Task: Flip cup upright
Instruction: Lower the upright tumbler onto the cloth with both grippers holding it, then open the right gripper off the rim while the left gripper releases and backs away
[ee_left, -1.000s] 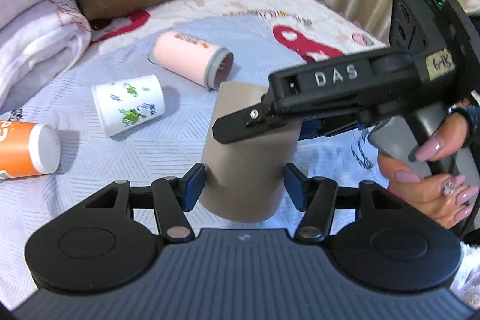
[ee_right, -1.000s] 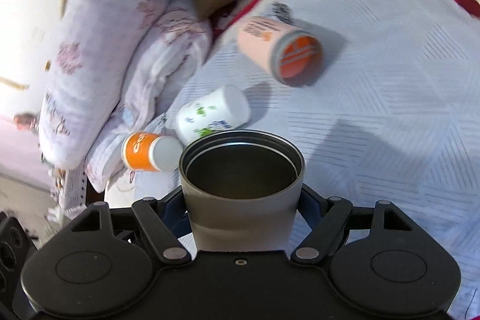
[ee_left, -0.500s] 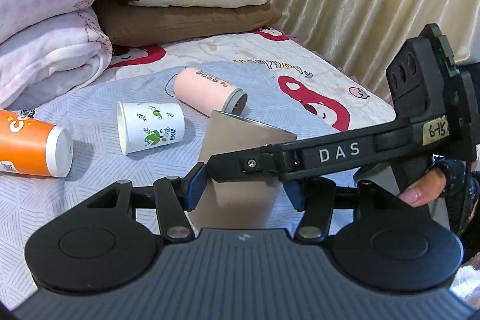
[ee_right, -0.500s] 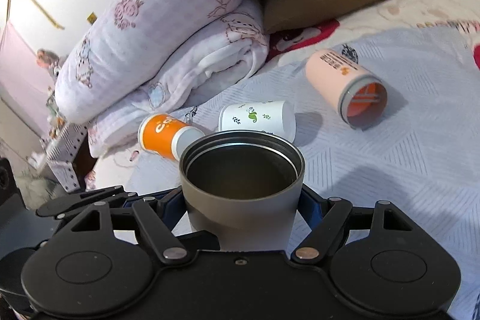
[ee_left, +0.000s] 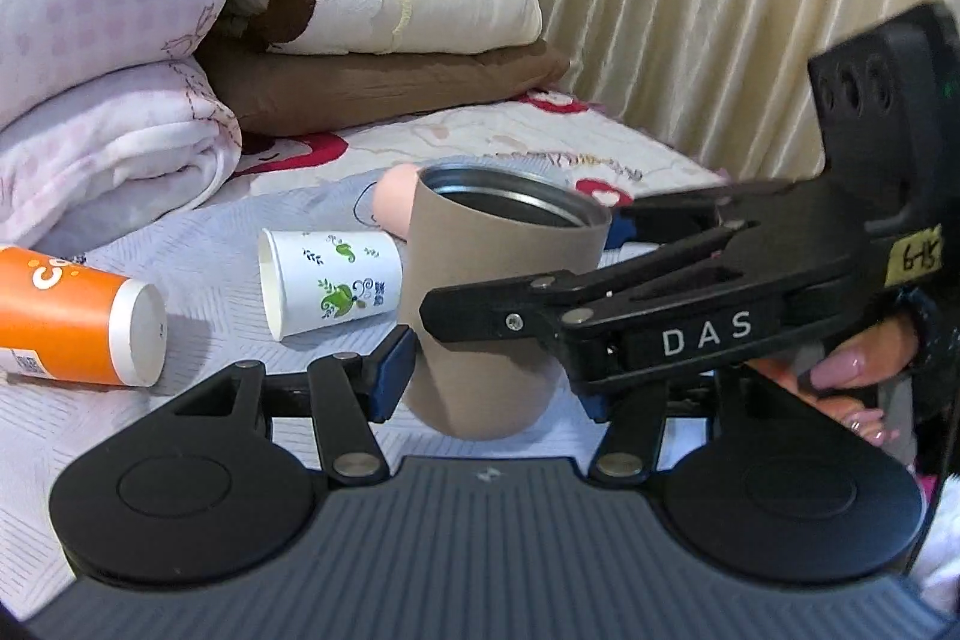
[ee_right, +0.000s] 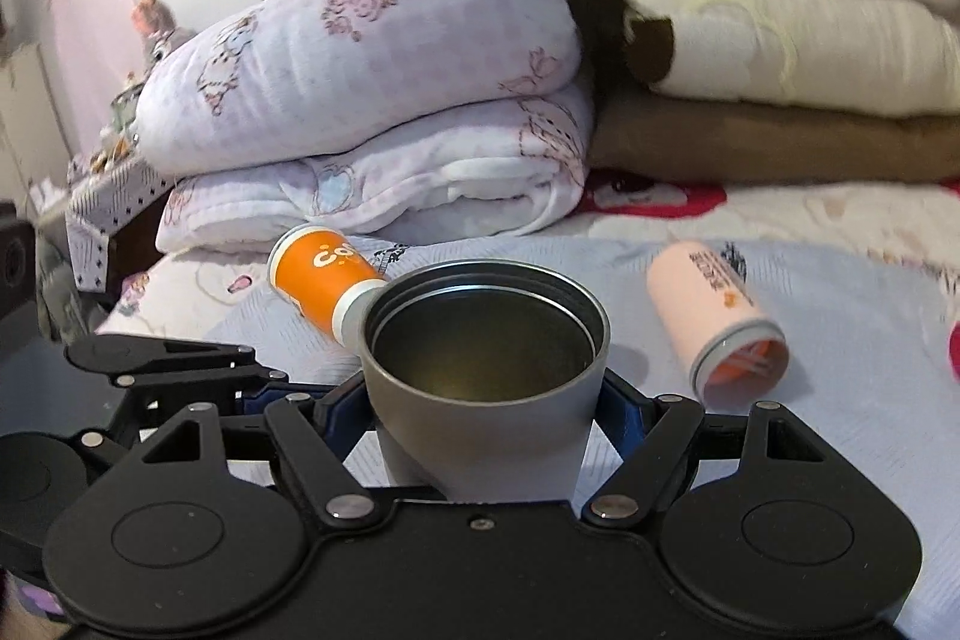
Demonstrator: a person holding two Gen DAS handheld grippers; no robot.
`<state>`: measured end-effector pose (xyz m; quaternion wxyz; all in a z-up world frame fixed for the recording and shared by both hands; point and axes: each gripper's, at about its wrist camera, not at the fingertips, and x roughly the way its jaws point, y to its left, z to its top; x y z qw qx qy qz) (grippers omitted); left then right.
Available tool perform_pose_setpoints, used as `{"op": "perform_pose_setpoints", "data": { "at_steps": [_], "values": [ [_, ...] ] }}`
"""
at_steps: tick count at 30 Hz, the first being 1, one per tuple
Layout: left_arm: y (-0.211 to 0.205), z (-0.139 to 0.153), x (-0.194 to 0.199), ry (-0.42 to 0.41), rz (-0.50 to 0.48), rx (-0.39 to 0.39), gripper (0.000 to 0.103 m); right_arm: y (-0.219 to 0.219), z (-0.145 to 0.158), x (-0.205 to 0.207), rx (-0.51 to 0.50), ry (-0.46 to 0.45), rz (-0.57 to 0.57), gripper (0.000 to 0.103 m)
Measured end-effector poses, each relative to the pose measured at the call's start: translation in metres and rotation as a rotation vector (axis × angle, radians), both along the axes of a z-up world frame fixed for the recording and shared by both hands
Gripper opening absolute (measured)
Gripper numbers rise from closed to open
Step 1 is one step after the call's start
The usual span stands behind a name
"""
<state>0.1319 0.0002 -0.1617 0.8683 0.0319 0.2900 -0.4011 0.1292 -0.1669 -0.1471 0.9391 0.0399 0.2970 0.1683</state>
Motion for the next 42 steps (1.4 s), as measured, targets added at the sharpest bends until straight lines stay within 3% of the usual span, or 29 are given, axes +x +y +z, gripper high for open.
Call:
{"op": "perform_pose_setpoints", "data": {
  "at_steps": [12, 18, 28, 36, 42],
  "values": [
    [-0.01, -0.026, -0.006, -0.047, 0.008, 0.062, 0.054, 0.0, -0.023, -0.009, -0.067, -0.101, 0.039, 0.081],
    [-0.013, -0.034, -0.012, -0.073, 0.004, 0.076, 0.054, -0.006, -0.036, -0.009, -0.033, -0.064, 0.062, 0.081],
    [-0.012, -0.039, -0.019, -0.071, 0.022, 0.093, 0.057, -0.001, -0.035, -0.014, -0.093, -0.061, 0.114, 0.082],
    [-0.005, -0.029, -0.021, -0.02, 0.088, 0.115, 0.06, -0.005, -0.033, -0.021, -0.067, -0.058, 0.097, 0.088],
    [0.01, -0.016, -0.021, 0.086, 0.174, 0.131, 0.062, -0.011, -0.023, -0.031, -0.042, 0.003, 0.073, 0.088]
  ]
}}
